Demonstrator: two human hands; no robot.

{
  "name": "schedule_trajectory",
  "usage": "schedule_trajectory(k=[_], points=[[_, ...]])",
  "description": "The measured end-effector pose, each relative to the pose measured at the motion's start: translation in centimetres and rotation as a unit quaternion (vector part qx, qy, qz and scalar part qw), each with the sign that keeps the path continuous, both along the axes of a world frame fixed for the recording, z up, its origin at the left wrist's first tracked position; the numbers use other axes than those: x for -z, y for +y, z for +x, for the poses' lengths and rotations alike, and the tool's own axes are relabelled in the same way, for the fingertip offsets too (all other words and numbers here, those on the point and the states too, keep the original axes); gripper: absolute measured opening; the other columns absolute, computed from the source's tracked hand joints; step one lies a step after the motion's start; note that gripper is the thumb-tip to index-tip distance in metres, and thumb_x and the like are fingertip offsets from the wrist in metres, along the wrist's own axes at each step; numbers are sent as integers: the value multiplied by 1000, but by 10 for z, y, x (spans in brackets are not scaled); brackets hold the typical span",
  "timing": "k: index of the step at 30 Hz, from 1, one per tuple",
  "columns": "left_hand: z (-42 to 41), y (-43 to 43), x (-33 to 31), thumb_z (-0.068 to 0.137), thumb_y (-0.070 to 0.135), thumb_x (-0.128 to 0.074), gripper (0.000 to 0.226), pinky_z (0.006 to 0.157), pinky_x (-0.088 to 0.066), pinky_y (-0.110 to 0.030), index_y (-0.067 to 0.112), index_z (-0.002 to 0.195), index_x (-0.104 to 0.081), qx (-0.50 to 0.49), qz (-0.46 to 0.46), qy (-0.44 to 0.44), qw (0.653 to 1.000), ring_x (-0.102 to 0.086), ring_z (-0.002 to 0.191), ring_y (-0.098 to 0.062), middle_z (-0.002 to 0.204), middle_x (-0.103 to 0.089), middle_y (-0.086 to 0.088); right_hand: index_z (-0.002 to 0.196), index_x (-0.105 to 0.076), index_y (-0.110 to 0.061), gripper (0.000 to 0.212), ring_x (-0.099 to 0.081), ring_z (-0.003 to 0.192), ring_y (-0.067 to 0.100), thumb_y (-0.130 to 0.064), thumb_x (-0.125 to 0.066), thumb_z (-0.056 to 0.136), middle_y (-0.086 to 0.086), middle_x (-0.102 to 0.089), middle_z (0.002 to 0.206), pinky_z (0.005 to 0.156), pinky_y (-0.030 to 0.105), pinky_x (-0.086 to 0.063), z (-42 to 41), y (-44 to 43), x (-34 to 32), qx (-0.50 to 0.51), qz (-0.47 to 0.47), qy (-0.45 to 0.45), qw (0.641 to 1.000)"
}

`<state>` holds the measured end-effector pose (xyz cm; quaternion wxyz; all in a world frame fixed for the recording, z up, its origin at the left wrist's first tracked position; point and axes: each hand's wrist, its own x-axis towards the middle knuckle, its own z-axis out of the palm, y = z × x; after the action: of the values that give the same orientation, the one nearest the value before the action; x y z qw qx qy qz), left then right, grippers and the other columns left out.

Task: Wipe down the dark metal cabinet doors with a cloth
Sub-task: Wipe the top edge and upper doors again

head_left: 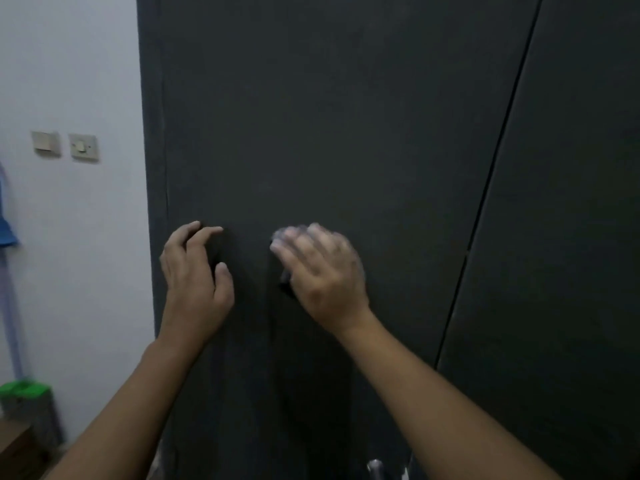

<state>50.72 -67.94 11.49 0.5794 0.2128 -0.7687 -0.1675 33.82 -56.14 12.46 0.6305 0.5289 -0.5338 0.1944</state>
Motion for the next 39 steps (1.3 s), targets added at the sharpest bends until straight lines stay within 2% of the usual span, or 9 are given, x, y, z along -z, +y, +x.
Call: schedule_trajectory(k=[6,11,14,17,23,27,30,35,39], points=[[11,-16,-16,93,11,-61,67,117,-19,-40,11,151,-28,-23,16,-14,1000,-19,143,-34,156,-16,-19,139,-56,-29,37,-51,131,23,-26,-47,103,-5,-55,143,110,43,-39,-6,18,57,34,254,150,955],[21,-26,-14,89,18,-70,84,118,-19,-41,12,155,-18,-27,31,-26,999,-16,145,-31,158,-11,-14,129,-67,-26,33,-56,126,25,-23,-47,102,-2,-63,134,110,47,-39,-13,22,-9,10,21,12,1000],[24,-31,-15,85,17,-75,91,116,-24,-39,20,155,-17,6,90,19,996,-21,143,-29,157,-15,-10,126,-69,-21,32,-54,125,28,-13,-55,98,2,-65,130,107,50,-41,-1,-3,-57,9,-125,-90,988],[31,-46,-19,90,7,-68,82,114,-34,-41,26,155,-22,63,205,63,975,-36,140,-26,154,-34,-5,124,-70,-18,32,-55,123,29,-9,-57,96,4,-66,129,104,48,-43,26,-40,-84,-16,-151,-107,983],[44,-59,-16,92,-4,-51,58,106,-46,-37,31,138,-53,147,216,86,961,-57,119,-10,129,-61,10,132,-63,-21,36,-50,130,27,-21,-57,97,2,-60,137,110,45,-37,60,-81,-66,-2,57,8,998],[47,-62,-24,99,8,-48,40,97,-50,-34,28,132,-59,122,185,80,972,-63,108,-10,117,-66,12,138,-57,-26,41,-42,137,25,-22,-58,97,-1,-52,145,114,45,-33,56,-79,-45,-1,274,140,951],[50,-65,-40,100,11,-49,37,92,-49,-32,23,135,-53,99,105,39,989,-63,107,-16,120,-63,9,135,-60,-28,38,-44,137,26,-18,-59,98,-1,-53,144,112,46,-36,45,-74,-71,-17,340,212,916],[49,-66,-97,99,3,-44,43,101,-49,-34,22,136,-55,142,121,80,979,-58,112,-10,123,-61,12,132,-64,-14,36,-57,122,32,-13,-52,98,5,-64,132,104,48,-44,35,-77,-177,-48,98,107,988],[44,-64,-115,92,-8,-38,58,100,-52,-39,24,137,-56,178,176,99,963,-58,116,-13,126,-64,8,130,-63,-12,42,-56,123,32,-17,-42,94,6,-64,130,105,46,-43,62,-95,-239,-35,-6,-11,999]])
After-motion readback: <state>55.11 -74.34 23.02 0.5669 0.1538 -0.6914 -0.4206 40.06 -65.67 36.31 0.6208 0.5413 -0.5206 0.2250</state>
